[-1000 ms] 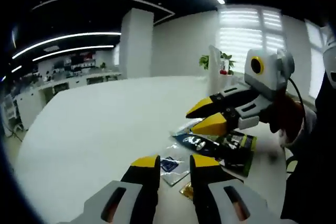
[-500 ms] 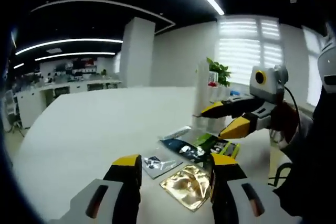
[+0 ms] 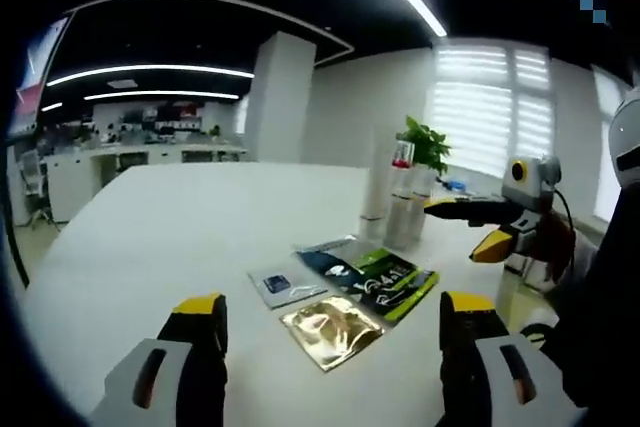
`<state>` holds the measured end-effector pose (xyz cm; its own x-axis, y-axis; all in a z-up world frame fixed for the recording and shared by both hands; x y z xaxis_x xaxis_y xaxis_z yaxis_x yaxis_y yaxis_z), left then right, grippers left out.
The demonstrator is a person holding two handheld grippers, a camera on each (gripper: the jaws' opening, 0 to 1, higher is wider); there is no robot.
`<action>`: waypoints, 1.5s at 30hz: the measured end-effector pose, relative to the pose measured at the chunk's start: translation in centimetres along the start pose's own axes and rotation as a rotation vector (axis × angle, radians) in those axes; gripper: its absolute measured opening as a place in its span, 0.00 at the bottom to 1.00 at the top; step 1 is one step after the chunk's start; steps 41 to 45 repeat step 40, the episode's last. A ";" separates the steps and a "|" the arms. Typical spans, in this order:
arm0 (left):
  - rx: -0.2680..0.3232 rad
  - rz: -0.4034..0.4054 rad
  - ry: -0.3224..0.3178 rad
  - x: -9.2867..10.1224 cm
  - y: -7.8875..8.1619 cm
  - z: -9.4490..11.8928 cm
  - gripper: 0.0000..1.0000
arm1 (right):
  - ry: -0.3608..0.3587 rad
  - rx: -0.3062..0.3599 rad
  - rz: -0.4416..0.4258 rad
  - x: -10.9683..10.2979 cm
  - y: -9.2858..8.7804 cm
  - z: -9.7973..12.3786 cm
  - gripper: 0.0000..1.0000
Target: Arrange the skincare products in the storage area until every visible bottle or jar stands upright without overlapping.
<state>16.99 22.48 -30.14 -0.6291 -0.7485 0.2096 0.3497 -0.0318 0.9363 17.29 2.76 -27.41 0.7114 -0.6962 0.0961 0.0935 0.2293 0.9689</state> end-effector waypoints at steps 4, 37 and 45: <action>0.000 0.000 0.016 0.3 -0.1 0.4 0.95 | -0.027 -0.019 -0.005 0.7 -1.1 1.9 0.88; 0.030 0.019 0.065 2.3 -0.5 2.8 0.99 | -0.191 -0.075 -0.083 2.1 -3.6 9.4 1.00; 0.041 0.024 0.059 2.3 -0.3 2.8 0.99 | -0.202 -0.077 -0.082 2.2 -3.5 9.3 1.00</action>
Point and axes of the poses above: the point that each gripper's makers call its tool centre point, and the gripper's own axes: z roughly backward along the fingers, x roughly to its right, y roughly out of its top, the point moved 2 cm from there along z, roughly backward along the fingers, and after that the axes turned 2 degrees about -y, right-handed, at the moved point
